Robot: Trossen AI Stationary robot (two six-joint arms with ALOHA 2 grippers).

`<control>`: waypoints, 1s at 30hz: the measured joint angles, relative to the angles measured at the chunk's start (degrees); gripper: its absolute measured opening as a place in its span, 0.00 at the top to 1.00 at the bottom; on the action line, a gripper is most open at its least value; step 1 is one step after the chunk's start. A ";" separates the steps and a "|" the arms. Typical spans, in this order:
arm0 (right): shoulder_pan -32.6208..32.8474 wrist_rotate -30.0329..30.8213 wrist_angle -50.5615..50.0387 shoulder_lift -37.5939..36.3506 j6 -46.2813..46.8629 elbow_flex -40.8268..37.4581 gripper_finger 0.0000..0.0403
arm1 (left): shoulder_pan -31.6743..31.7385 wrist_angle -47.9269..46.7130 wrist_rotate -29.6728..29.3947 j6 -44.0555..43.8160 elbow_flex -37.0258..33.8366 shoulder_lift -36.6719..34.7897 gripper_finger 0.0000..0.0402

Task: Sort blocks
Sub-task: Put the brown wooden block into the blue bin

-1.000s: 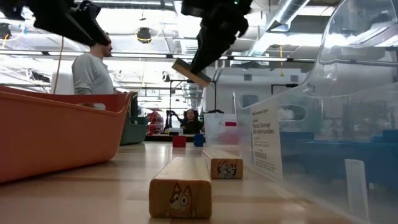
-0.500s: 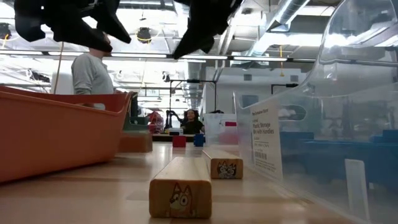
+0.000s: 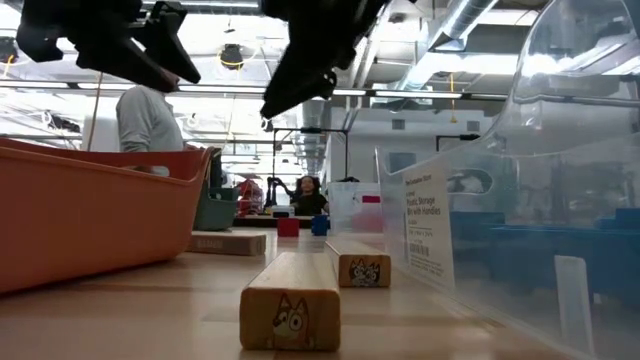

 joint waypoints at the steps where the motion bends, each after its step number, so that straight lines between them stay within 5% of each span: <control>1: 0.45 0.94 -0.77 0.12 1.46 0.00 0.70 | 0.00 -0.01 -0.24 -0.48 0.00 -0.21 0.44; 9: 3.55 2.20 -0.48 3.98 9.97 -0.13 0.57 | -0.09 0.01 -3.77 -2.83 0.00 -3.53 0.44; 17: 4.56 3.42 -1.28 8.84 14.25 0.81 0.54 | -0.09 -0.41 -4.02 -6.54 0.07 -11.55 0.44; 30: 6.86 11.98 -12.96 18.81 14.81 16.22 0.54 | -0.09 -2.79 -3.82 -9.66 0.11 -14.63 0.44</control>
